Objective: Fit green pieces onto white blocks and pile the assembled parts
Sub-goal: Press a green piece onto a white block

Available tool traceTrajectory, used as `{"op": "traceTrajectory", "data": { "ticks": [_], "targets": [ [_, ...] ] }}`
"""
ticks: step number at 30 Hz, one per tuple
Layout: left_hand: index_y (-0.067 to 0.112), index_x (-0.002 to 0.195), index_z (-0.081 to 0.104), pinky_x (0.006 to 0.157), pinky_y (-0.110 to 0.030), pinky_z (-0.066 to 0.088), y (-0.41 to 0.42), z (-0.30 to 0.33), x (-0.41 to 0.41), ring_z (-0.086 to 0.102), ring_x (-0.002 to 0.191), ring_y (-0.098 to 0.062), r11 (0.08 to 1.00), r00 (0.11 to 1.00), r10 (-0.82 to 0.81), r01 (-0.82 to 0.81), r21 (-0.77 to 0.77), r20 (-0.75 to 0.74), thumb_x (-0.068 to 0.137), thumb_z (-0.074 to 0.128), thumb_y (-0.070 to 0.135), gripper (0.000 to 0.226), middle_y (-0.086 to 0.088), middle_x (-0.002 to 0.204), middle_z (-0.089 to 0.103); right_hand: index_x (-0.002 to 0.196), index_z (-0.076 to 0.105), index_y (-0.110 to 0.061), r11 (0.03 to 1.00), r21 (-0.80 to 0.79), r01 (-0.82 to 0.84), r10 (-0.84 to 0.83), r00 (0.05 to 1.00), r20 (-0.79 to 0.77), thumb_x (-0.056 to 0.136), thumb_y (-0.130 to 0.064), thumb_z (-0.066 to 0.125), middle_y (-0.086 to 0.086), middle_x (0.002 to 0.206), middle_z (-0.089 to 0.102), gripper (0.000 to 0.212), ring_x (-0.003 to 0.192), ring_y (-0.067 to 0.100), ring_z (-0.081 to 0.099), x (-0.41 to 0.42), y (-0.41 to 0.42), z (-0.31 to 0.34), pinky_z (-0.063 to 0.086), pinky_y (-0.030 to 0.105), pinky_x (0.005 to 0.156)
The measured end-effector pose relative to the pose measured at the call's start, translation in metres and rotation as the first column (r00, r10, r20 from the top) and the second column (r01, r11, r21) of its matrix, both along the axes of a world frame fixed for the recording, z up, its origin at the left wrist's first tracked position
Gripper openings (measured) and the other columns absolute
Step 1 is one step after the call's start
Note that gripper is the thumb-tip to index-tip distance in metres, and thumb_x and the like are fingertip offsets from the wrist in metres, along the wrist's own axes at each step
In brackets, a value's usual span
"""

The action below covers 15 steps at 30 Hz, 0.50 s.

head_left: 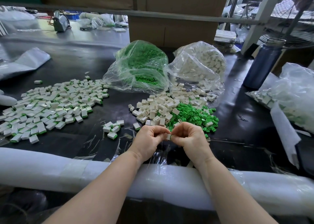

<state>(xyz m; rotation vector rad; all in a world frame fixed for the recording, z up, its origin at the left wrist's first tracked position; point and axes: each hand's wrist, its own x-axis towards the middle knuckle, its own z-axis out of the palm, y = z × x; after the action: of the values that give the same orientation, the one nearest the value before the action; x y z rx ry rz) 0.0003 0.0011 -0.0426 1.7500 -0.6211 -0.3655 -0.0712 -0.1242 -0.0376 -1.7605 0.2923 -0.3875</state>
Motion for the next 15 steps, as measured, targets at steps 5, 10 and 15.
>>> {"op": "traceTrajectory", "data": {
  "ticks": [5,10,15],
  "targets": [
    [0.006,0.091,0.071,0.082,-0.007,0.045,-0.0008,0.0013,-0.0022,0.059,0.084,-0.006,1.0,1.0,-0.015,0.014,0.024,0.018,0.086,0.06,0.0,0.014,-0.002,0.093,0.066,0.066,0.061,-0.01,1.0,0.013,-0.02,0.02,1.0,-0.005,0.072,0.011,0.07,0.002,0.064,0.06,0.023,0.059,0.008,0.055,-0.0007,-0.0003,0.0006,0.047,0.018,0.058],
    [0.006,0.093,0.071,0.09,-0.019,0.047,-0.0008,0.0026,-0.0034,0.061,0.089,-0.012,0.997,0.998,-0.033,0.03,0.066,0.045,0.087,0.059,0.0,0.015,-0.005,0.092,0.068,0.067,0.062,-0.009,0.999,0.011,-0.033,0.033,0.999,-0.017,0.071,0.011,0.07,0.006,0.066,0.061,0.022,0.062,0.012,0.056,-0.0014,-0.0009,0.0015,0.05,0.021,0.06],
    [0.013,0.096,0.07,0.08,-0.01,0.045,-0.0007,0.0016,-0.0032,0.059,0.081,-0.004,1.0,0.998,0.003,-0.005,0.031,0.068,0.09,0.057,0.005,0.017,0.006,0.083,0.065,0.075,0.064,-0.008,1.0,0.022,0.001,-0.001,1.0,-0.002,0.076,0.005,0.07,0.004,0.067,0.063,0.014,0.059,0.006,0.056,-0.0007,-0.0014,0.0014,0.046,0.016,0.056]
  ]
}}
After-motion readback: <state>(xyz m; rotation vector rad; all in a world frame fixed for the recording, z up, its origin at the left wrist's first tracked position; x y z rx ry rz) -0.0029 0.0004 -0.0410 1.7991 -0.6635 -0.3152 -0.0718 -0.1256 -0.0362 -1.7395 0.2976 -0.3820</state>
